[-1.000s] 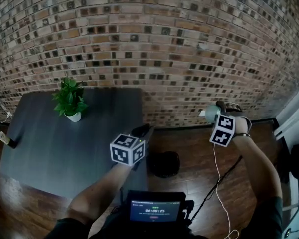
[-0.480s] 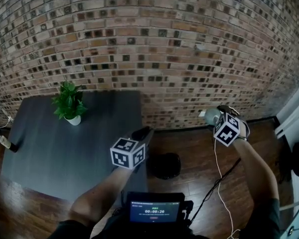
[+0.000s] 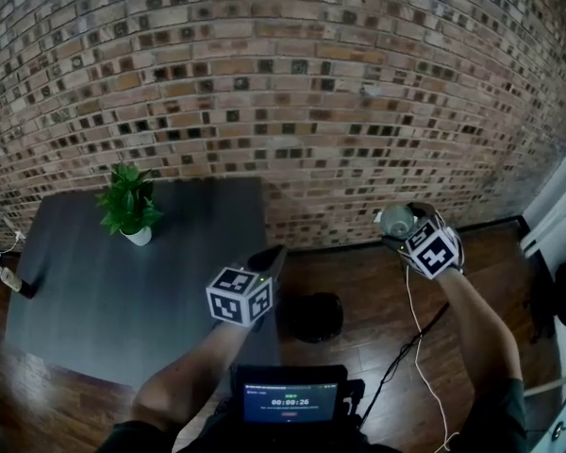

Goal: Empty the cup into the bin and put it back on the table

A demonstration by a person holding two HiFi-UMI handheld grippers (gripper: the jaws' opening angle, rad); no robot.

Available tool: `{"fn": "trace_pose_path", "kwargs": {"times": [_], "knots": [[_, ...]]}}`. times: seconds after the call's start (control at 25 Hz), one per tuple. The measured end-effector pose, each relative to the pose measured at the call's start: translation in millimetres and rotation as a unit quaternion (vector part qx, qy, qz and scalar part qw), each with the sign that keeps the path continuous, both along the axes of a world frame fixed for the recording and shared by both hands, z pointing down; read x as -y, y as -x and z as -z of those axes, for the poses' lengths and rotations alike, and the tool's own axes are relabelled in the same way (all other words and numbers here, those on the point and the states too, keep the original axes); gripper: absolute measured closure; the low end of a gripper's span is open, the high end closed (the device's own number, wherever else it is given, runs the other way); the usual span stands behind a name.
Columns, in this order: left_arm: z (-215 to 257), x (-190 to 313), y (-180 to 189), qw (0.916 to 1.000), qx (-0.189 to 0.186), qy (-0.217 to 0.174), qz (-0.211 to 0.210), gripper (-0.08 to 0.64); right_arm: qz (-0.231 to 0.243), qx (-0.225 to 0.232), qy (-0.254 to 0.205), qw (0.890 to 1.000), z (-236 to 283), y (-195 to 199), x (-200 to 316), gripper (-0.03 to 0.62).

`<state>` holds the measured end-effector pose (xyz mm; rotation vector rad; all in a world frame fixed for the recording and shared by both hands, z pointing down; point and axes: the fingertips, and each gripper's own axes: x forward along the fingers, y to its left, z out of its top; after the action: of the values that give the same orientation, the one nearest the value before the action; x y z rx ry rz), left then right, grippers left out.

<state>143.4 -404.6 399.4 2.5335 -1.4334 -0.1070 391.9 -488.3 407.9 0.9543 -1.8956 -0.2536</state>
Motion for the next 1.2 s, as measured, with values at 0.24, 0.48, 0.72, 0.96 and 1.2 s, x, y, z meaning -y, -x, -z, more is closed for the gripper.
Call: {"fn": "trace_pose_path", "kwargs": {"times": [0.24,0.48,0.72,0.96,1.2], "knots": [[-0.9,-1.1,-1.2,1.0,0.001,0.0,-0.002,0.56,-0.01,0.081,0.01,0.997,9.1,7.9,-8.9,0.209],[3.9,-6.3,-3.6,0.9999,0.001,-0.005,-0.013,0.56,-0.026,0.151,0.018,0.988,16.3,7.8,-13.2,0.209],[1.0,-14.7,3.8,1.0,0.002,-0.007,-0.003,0.56,-0.031,0.184,0.026,0.982,13.8,10.0,-24.2,0.209],[4.0,-25.7,16.5,0.9998,-0.007,-0.009,0.015,0.56,-0.032,0.221,0.026,0.974,21.0,17.2,-42.2,0.209],[4.5,-37.4,27.4,0.9995,-0.01,-0.013,0.027,0.56,-0.03,0.239,0.018,0.97,24.5,21.0,-57.9,0.209]]}}
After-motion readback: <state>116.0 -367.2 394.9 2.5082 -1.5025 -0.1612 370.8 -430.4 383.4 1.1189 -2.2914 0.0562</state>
